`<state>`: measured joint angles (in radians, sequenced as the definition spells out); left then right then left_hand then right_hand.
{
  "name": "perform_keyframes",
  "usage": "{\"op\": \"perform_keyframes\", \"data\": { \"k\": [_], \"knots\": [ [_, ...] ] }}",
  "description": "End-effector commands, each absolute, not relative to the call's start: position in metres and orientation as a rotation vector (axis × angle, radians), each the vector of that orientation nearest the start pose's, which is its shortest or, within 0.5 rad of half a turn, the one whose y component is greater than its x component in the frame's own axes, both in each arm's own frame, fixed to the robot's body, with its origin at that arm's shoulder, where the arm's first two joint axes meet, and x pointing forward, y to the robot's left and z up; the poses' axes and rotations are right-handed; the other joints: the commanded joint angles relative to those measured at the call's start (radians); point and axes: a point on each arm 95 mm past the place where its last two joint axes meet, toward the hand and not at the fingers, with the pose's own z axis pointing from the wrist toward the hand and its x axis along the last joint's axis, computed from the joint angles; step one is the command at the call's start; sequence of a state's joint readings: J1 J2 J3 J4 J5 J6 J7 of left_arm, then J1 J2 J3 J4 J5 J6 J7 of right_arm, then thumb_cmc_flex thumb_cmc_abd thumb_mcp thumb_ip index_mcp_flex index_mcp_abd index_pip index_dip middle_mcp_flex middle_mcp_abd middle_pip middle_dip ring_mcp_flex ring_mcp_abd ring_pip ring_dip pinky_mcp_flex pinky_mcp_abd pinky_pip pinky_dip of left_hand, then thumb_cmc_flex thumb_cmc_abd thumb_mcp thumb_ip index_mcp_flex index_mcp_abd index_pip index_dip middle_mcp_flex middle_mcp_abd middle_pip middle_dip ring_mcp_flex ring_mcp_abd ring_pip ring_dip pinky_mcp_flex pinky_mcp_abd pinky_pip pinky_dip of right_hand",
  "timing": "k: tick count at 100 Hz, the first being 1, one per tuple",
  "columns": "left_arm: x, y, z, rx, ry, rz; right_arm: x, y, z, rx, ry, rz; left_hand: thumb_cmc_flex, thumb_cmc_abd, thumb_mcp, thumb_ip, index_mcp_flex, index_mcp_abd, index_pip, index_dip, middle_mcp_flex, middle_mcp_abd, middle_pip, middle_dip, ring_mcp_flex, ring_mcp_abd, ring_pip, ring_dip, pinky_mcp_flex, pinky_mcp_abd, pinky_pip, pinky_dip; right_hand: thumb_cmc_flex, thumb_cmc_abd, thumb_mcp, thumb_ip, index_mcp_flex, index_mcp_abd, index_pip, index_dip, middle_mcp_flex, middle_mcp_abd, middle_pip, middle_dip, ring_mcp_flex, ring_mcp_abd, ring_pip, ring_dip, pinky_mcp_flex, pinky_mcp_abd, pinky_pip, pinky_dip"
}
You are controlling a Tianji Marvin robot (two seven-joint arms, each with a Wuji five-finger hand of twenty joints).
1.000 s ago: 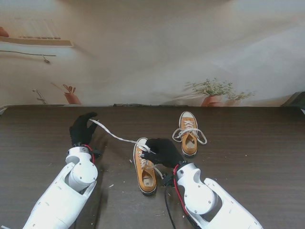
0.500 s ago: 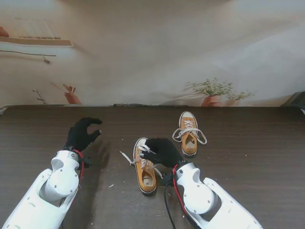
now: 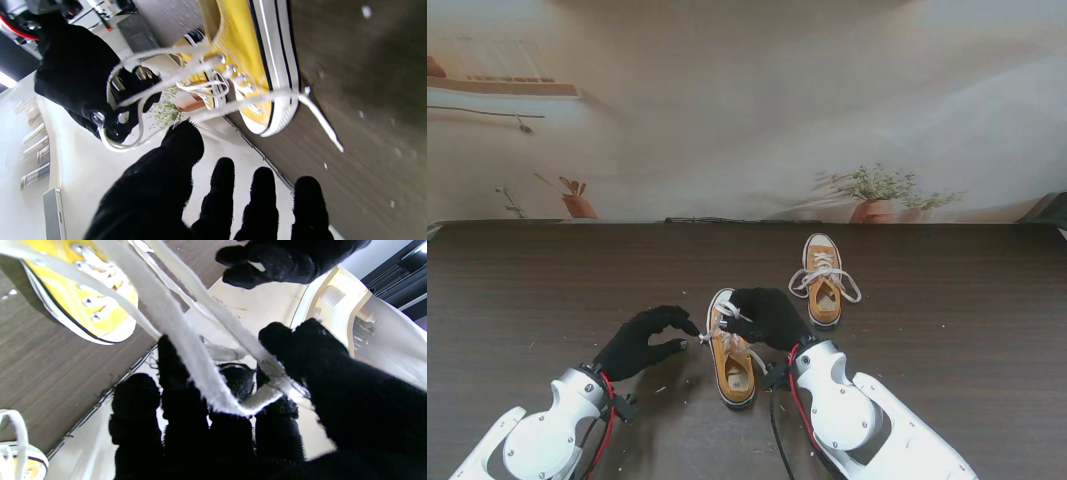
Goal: Tie the shoelaces into a bow on the shoes
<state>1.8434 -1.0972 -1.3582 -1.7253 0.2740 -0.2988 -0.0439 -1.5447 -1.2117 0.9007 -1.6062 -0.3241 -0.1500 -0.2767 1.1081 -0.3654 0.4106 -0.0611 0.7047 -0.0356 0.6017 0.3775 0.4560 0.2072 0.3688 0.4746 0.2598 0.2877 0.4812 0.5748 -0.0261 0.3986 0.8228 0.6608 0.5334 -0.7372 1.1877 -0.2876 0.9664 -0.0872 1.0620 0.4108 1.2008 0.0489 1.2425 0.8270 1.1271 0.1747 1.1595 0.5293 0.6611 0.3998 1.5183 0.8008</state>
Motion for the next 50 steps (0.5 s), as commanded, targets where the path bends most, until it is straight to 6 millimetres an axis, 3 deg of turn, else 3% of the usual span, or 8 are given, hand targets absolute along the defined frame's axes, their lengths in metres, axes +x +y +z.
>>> {"op": "perform_keyframes", "data": {
  "k": [1,14,16,24,28,50],
  "knots": [
    [0.318,0.004,-0.352,-1.899,1.178,-2.105,0.348,0.138,-0.328,-1.787,-1.144,-2.402,0.044,0.035,-0.030,0.017,0.017,-0.128,-0.034,-0.031,-0.033,-0.027,-0.022,-0.019,-0.037,-0.026,-0.018,-0.006,-0.021,-0.097,-0.008,0.026,0.019,0.015,0.015,-0.017,0.011,-0.028,0.018,0.028,0.016,-0.010,0.036,0.019,0.009,-0.007,0.015,-0.004,-0.009,0.007,0.002,-0.008],
    [0.318,-0.004,-0.361,-1.922,1.148,-2.123,0.345,0.140,-0.326,-1.766,-1.148,-2.412,0.043,0.065,-0.067,0.019,-0.007,-0.119,-0.086,-0.068,-0.053,-0.020,-0.027,-0.018,-0.049,-0.030,-0.012,0.008,-0.030,-0.102,-0.017,0.048,0.020,0.015,0.016,-0.016,0.010,-0.031,0.018,0.027,0.016,-0.009,0.036,0.019,0.008,-0.007,0.014,-0.005,-0.009,0.007,0.002,-0.008],
    [0.318,-0.005,-0.362,-1.936,1.142,-2.129,0.344,0.140,-0.325,-1.762,-1.149,-2.415,0.075,0.089,-0.146,0.033,-0.015,-0.116,-0.096,-0.071,-0.058,-0.020,-0.029,-0.017,-0.053,-0.031,-0.014,0.010,-0.033,-0.105,-0.026,0.061,0.019,0.015,0.015,-0.017,0.010,-0.032,0.018,0.027,0.016,-0.009,0.036,0.019,0.008,-0.007,0.014,-0.005,-0.009,0.007,0.002,-0.008],
    [0.318,-0.012,-0.366,-1.958,1.106,-2.155,0.342,0.140,-0.324,-1.746,-1.153,-2.423,0.066,0.111,-0.190,0.031,-0.034,-0.123,-0.111,-0.079,-0.059,-0.020,-0.028,-0.016,-0.048,-0.032,-0.009,0.015,-0.031,-0.103,-0.026,0.069,0.020,0.016,0.015,-0.016,0.010,-0.032,0.018,0.026,0.015,-0.010,0.035,0.019,0.007,-0.007,0.014,-0.005,-0.010,0.007,0.001,-0.008],
    [0.320,-0.015,-0.368,-1.961,1.080,-2.172,0.342,0.140,-0.323,-1.741,-1.154,-2.423,0.084,0.131,-0.275,0.042,-0.036,-0.130,-0.121,-0.081,-0.060,-0.018,-0.026,-0.012,-0.049,-0.031,-0.001,0.025,-0.035,-0.102,-0.022,0.085,0.020,0.015,0.015,-0.016,0.010,-0.032,0.018,0.026,0.014,-0.009,0.035,0.018,0.007,-0.008,0.014,-0.005,-0.010,0.006,0.001,-0.008],
    [0.323,-0.031,-0.373,-1.981,1.018,-2.232,0.339,0.142,-0.325,-1.715,-1.173,-2.419,0.048,0.153,-0.310,0.040,-0.067,-0.146,-0.146,-0.094,-0.058,-0.024,-0.023,-0.010,-0.045,-0.034,0.008,0.030,-0.034,-0.101,-0.015,0.093,0.018,0.015,0.014,-0.016,0.010,-0.033,0.018,0.023,0.013,-0.011,0.032,0.018,0.008,-0.008,0.014,-0.005,-0.010,0.006,0.001,-0.008]
  ]
}}
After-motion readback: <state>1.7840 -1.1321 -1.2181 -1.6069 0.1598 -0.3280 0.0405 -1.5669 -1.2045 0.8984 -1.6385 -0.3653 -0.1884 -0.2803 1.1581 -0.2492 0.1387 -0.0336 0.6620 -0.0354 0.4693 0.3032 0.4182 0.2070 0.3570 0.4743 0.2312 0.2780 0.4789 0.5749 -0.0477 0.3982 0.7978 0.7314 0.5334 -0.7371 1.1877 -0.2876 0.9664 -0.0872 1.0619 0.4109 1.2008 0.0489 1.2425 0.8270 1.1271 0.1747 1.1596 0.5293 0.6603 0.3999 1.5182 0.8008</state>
